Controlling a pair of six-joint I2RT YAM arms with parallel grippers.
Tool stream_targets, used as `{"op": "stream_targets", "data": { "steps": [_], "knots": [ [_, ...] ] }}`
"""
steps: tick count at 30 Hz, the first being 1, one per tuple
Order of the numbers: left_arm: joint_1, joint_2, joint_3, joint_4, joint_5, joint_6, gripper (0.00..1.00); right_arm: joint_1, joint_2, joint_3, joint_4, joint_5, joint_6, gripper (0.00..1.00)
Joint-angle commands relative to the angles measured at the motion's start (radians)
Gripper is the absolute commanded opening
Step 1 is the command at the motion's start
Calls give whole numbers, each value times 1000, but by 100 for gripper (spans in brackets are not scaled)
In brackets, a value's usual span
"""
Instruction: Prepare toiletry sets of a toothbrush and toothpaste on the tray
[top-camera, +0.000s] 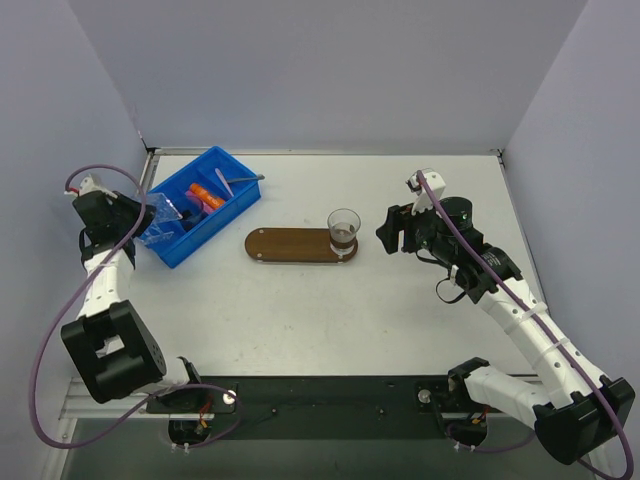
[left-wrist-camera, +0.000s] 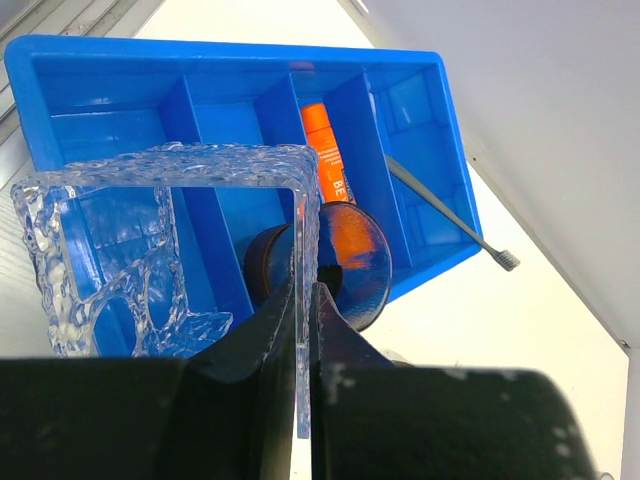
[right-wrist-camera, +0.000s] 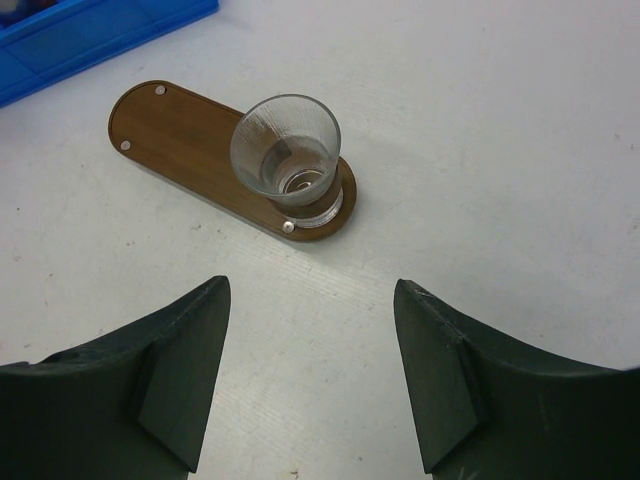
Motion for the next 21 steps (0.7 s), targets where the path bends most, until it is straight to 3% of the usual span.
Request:
{"op": "stream_targets", "data": {
  "steps": [1, 4, 9, 14, 20, 21],
  "knots": [
    [4, -79, 2, 67, -9, 3, 0, 5, -20, -5, 43, 28, -12, 61],
    [-2, -132, 19, 39, -52, 12, 0, 8, -20, 8, 33, 24, -24, 63],
    [-102, -293, 64, -112, -207, 108, 0, 56, -10, 71, -27, 60, -40, 64],
    [-252, -385, 140, -285, -271, 122, 0, 233, 4, 132, -47, 168, -92, 64],
    [-428, -453, 118, -340, -173, 18, 0, 465, 39, 128, 74, 326, -101, 64],
    [-521, -459, 101, -347, -196, 9, 0, 491, 61, 128, 92, 382, -106, 64]
  ]
}}
